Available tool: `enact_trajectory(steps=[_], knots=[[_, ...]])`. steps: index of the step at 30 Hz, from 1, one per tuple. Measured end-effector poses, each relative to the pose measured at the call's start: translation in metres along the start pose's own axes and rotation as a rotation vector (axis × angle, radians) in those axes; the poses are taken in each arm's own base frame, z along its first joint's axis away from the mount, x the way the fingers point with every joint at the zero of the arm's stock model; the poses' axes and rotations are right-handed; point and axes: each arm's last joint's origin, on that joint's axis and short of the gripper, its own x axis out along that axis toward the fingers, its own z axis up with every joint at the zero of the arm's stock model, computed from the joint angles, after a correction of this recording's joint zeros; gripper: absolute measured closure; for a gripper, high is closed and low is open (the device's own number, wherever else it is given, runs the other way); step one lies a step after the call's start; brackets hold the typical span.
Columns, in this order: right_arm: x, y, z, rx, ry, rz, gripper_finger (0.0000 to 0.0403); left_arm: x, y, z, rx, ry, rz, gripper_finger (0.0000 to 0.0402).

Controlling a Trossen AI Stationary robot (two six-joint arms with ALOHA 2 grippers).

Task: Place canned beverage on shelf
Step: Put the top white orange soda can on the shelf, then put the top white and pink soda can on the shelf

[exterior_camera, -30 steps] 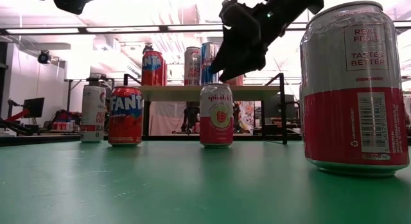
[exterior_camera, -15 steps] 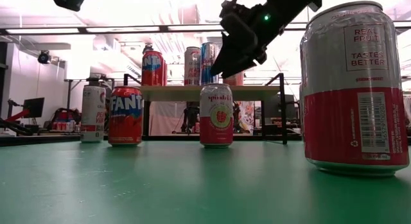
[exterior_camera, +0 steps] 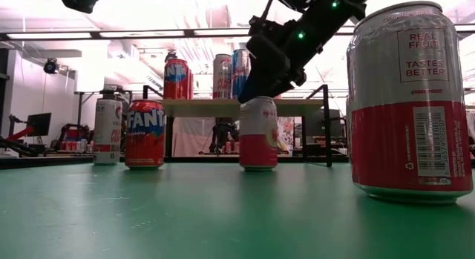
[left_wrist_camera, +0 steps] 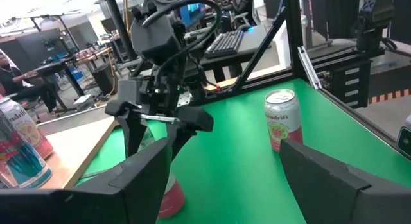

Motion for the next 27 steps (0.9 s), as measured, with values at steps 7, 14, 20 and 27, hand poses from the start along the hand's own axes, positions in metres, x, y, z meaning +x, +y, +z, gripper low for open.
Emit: enact_trajectory(steps=[7, 14, 20, 27], knots=[[-0.012, -0.003, 0.005, -0.028, -0.020, -0.022, 0.0085, 0.000, 0.000, 0.000, -0.002, -0.001, 0.000, 0.0128], [-0.019, -0.009, 0.016, -0.004, -0.014, -0.026, 0.0085, 0.001, 0.000, 0.000, -0.024, 0.002, 0.000, 0.0128], [-0.018, -0.011, 0.012, 0.017, 0.024, -0.022, 0.0085, 0.001, -0.001, -0.001, -0.022, 0.004, 0.000, 0.0128], [-0.011, -0.014, 0.008, 0.060, 0.044, -0.031, 0.0085, 0.001, 0.000, 0.000, 0.019, -0.003, 0.001, 0.0128]])
